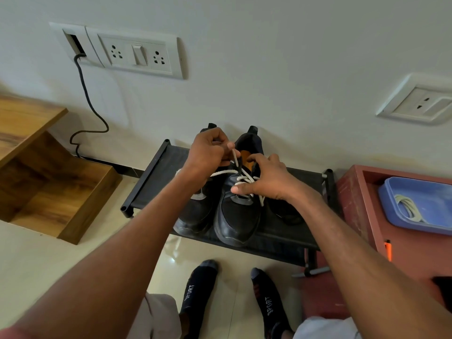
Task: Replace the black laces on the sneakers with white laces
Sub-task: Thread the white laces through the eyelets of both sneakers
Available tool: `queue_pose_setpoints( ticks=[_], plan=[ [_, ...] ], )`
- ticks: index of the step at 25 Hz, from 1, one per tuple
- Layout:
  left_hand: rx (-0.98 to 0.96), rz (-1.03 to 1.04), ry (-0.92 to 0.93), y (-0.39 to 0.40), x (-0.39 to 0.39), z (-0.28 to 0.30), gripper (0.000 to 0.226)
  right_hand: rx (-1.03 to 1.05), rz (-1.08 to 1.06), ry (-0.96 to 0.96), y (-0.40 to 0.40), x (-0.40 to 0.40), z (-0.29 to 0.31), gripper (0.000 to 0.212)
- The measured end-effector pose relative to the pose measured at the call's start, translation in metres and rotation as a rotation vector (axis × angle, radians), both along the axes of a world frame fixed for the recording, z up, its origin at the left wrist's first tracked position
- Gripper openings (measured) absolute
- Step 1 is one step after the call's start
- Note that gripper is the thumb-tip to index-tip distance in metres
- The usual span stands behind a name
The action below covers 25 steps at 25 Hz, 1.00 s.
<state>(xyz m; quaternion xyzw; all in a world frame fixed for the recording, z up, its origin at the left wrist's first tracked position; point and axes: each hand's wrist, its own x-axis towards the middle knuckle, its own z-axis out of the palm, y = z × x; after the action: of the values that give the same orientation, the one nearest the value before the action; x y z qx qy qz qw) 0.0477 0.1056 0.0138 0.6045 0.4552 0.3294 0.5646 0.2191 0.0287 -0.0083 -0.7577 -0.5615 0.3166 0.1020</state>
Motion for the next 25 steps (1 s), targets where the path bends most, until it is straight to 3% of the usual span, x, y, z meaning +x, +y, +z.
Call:
queue_pose_setpoints(
  ticks=[4,6,7,8,9,12,13,15,18,22,23,25],
  plan=[
    [-0.027,0.034,-0.196,0.0,-0.001,0.01,0.006,0.009,-0.043,-0.095,0.0,-0.01,-0.009,0.115],
    [-0.012,0.205,-0.401,0.011,-0.007,0.022,0.009,0.017,-0.008,-0.173,-0.001,-0.014,-0.009,0.112],
    [0.004,0.29,-0.414,0.016,-0.01,0.026,0.01,0.027,0.005,-0.191,-0.002,-0.014,-0.009,0.111],
    [0.051,0.335,-0.312,0.018,-0.013,0.026,0.013,0.037,0.008,-0.194,-0.003,-0.014,-0.01,0.111],
    [0.142,0.306,-0.091,0.018,-0.014,0.021,0.019,0.043,0.003,-0.184,-0.004,-0.014,-0.011,0.112],
    [0.417,-0.108,0.587,0.008,-0.009,-0.009,0.034,0.052,-0.006,-0.134,-0.003,-0.013,-0.013,0.112],
    [0.459,-0.223,0.711,0.007,-0.007,-0.016,0.034,0.051,-0.009,-0.124,-0.002,-0.012,-0.014,0.112],
    [0.455,-0.3,0.784,0.009,-0.004,-0.022,0.034,0.043,-0.013,-0.116,-0.002,-0.01,-0.015,0.11],
    [0.41,-0.236,0.587,0.009,-0.001,-0.014,0.029,0.019,-0.016,-0.123,-0.001,-0.01,-0.015,0.11],
    [0.148,0.128,-0.2,0.007,-0.003,0.016,0.024,0.008,-0.008,-0.157,-0.002,-0.008,-0.013,0.111],
    [0.096,0.159,-0.255,0.008,-0.005,0.017,0.023,0.007,-0.006,-0.156,-0.002,-0.008,-0.013,0.11],
    [0.189,0.119,0.035,0.01,-0.007,0.01,0.027,0.012,-0.003,-0.149,-0.002,-0.009,-0.014,0.109]
  ],
)
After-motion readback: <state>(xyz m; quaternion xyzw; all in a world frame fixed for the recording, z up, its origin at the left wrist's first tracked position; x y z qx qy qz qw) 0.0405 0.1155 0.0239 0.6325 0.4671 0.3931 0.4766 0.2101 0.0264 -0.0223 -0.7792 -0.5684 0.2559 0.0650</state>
